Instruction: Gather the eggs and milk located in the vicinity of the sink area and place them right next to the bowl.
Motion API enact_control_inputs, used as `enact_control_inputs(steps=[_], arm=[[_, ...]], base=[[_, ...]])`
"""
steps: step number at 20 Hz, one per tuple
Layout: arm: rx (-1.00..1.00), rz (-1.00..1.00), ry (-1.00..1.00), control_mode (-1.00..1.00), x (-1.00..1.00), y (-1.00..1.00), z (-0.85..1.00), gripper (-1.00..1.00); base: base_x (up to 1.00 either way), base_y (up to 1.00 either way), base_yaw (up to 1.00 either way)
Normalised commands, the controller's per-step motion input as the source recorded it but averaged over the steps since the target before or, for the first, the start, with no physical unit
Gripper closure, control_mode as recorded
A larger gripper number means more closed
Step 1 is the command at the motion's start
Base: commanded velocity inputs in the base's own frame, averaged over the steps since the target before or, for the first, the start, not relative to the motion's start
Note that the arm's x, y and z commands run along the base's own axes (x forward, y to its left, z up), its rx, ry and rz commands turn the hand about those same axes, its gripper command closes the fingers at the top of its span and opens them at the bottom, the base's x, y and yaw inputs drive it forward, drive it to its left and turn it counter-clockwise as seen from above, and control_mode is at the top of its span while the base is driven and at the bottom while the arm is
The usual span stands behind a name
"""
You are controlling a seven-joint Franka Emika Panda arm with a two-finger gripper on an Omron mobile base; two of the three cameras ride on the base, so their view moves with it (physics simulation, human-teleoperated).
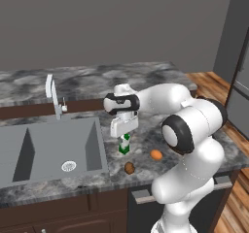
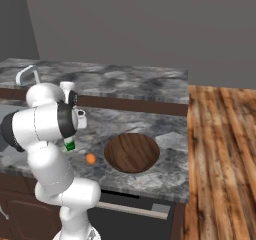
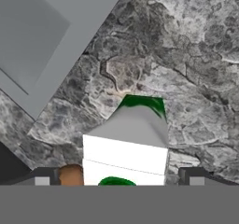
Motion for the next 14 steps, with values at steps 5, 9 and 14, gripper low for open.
enact_control_inputs(steps=[5,9,14], arm=[[0.0,0.03,0.0,-1.0,0.01,0.0,-0.25,-1.0],[0.0,0.0,0.0,-1.0,0.0,0.0,0.0,-1.0],[0.0,0.0,0.0,-1.0,0.0,0.0,0.0,1.0]], base=[[0.0,0.0,0.0],[0.0,0.0,0.0],[0.0,0.0,0.0]])
